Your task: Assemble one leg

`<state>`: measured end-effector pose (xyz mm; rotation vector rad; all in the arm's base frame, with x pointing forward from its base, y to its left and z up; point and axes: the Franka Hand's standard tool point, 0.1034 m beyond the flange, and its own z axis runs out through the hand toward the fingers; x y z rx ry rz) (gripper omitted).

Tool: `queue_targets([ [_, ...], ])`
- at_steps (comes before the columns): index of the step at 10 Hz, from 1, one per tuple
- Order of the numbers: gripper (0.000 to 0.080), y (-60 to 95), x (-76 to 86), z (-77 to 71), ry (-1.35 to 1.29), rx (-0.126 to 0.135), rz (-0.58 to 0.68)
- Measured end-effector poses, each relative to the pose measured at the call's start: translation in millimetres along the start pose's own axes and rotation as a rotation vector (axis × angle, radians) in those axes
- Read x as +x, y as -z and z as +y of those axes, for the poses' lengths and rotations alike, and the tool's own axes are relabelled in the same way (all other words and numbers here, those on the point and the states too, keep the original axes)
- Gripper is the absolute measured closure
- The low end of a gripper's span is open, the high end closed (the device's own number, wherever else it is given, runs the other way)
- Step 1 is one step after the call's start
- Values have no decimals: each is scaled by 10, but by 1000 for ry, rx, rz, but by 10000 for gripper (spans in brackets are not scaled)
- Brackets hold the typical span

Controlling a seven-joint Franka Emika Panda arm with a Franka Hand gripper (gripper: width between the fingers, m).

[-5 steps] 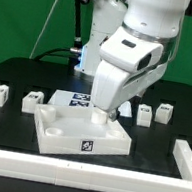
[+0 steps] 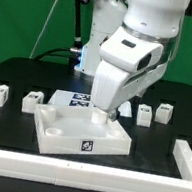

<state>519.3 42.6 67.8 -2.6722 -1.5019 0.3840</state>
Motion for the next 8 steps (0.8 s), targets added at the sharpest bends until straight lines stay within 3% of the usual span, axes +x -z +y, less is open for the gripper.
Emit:
queue_targets([
  [2,150,-44,-93,-97,71,-24,23],
  [5,150,-105,-417,-217,230,-59,53],
  [7,150,-183,-668,-202,329,-62,65],
  [8,150,-182,-654,-201,309,-62,64],
])
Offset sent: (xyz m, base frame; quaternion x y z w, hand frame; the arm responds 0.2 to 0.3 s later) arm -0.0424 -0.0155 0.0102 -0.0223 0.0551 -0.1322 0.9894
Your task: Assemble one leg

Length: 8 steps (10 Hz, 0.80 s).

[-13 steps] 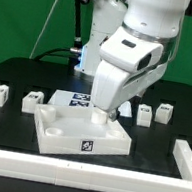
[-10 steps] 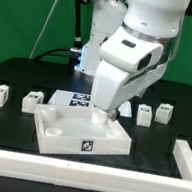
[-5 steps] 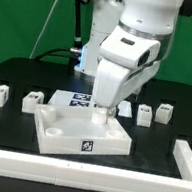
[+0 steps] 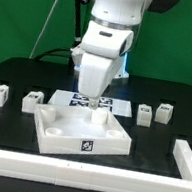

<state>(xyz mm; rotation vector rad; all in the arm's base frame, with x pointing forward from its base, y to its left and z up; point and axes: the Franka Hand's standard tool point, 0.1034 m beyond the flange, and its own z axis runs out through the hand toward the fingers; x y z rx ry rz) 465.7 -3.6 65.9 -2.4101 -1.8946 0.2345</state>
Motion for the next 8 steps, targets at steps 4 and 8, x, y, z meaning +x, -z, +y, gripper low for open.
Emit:
queue_targets([
  [4,150,-80,-79,-5,133,-30,17],
  [8,150,-392,-345,-296,351,-78,43],
])
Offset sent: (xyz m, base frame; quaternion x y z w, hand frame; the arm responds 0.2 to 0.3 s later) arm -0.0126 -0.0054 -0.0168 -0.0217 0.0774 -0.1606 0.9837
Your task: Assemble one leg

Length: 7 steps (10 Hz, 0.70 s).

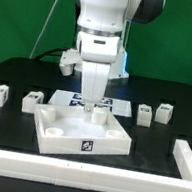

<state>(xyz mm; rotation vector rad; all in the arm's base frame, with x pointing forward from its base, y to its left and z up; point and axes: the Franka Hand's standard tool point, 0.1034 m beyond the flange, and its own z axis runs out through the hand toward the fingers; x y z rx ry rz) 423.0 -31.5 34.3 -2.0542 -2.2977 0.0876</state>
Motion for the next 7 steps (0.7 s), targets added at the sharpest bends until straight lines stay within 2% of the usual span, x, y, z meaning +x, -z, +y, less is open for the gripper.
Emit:
queue_targets([
  [2,150,-116,-77,-68,32,20,9],
  [4,150,-253,-89,-108,32,44,20],
  [7,150,-241,-55,-57,5,42,19],
])
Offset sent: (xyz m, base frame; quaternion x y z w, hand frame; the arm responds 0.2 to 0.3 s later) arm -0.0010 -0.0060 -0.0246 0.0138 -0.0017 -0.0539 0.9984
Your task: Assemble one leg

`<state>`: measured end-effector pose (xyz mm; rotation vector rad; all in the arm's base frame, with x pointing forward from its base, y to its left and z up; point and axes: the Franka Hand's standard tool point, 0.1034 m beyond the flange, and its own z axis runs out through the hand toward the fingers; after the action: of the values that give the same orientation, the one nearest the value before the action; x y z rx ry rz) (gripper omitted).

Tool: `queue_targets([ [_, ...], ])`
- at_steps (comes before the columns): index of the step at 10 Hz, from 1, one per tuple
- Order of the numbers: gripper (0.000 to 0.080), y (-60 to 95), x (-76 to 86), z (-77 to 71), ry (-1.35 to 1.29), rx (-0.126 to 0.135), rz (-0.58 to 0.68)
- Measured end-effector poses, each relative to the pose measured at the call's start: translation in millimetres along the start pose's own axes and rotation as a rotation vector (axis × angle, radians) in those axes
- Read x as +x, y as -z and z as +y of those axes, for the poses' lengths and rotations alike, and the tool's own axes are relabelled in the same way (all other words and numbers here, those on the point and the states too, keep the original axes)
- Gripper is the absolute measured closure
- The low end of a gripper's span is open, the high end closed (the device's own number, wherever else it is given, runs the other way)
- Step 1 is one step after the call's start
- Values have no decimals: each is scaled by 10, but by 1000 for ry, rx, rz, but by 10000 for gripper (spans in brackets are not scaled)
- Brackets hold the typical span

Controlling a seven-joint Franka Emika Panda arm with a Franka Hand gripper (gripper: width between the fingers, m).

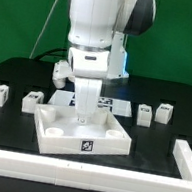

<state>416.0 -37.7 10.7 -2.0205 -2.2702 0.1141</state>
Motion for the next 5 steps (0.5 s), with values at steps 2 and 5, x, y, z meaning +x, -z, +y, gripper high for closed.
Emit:
queue_targets([
  [2,251,-15,-13,-15,-4,3,1],
  [5,726,-16,-12,-14,-3,3,1],
])
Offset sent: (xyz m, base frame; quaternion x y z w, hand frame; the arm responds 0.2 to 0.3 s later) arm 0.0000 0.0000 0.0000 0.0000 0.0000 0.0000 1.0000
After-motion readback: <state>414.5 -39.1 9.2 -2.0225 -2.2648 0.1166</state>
